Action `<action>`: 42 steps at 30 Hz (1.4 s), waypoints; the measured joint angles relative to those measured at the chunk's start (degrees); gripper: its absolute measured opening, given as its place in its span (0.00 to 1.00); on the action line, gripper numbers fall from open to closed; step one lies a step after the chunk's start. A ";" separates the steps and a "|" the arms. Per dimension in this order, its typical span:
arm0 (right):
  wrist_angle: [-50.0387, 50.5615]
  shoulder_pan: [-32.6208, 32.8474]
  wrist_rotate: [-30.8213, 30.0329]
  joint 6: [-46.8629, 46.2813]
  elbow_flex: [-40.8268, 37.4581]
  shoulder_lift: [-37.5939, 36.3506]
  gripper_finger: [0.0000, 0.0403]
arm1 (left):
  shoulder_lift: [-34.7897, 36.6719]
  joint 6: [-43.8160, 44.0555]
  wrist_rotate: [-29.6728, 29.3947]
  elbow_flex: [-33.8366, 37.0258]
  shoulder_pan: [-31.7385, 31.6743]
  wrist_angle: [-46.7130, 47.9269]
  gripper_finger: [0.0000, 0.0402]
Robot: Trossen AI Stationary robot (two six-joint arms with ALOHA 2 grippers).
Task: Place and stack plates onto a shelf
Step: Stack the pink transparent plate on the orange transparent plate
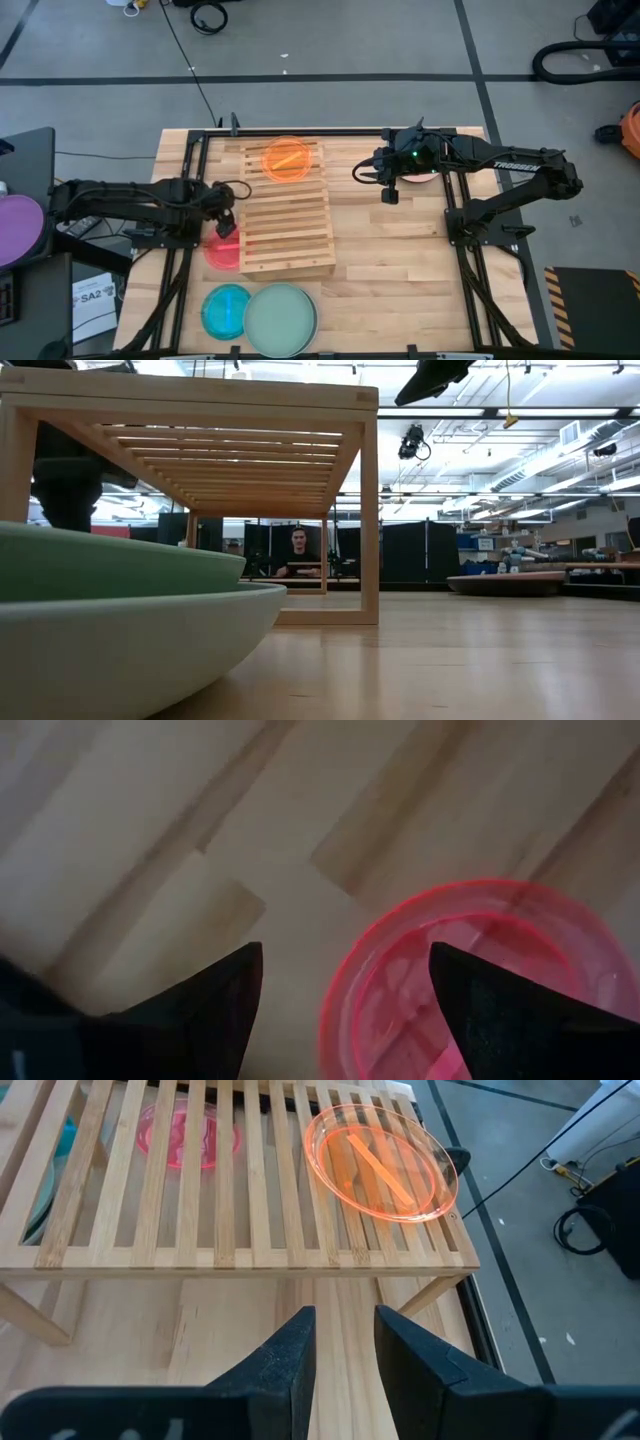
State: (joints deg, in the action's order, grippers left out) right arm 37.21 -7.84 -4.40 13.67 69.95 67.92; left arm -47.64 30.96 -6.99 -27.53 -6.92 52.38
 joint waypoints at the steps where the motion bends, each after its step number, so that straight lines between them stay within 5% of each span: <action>1: 0.00 0.01 0.00 0.00 0.01 0.00 0.27 | 0.00 -0.08 0.36 0.74 0.00 -1.60 0.73; 16: 0.04 0.00 0.00 0.02 0.00 0.00 0.27 | 0.09 2.65 3.20 11.49 0.00 -12.21 0.73; 33: 0.11 0.01 0.00 0.00 0.00 0.00 0.27 | 0.02 7.41 2.65 11.19 0.00 -12.61 0.72; 42: 0.11 0.01 0.00 0.00 0.00 0.00 0.27 | 0.02 7.44 2.76 11.19 0.00 -12.70 0.55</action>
State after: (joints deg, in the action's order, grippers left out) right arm 37.32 -7.82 -4.40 13.67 69.95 67.92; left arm -47.62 38.40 -4.24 -16.34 -6.92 39.68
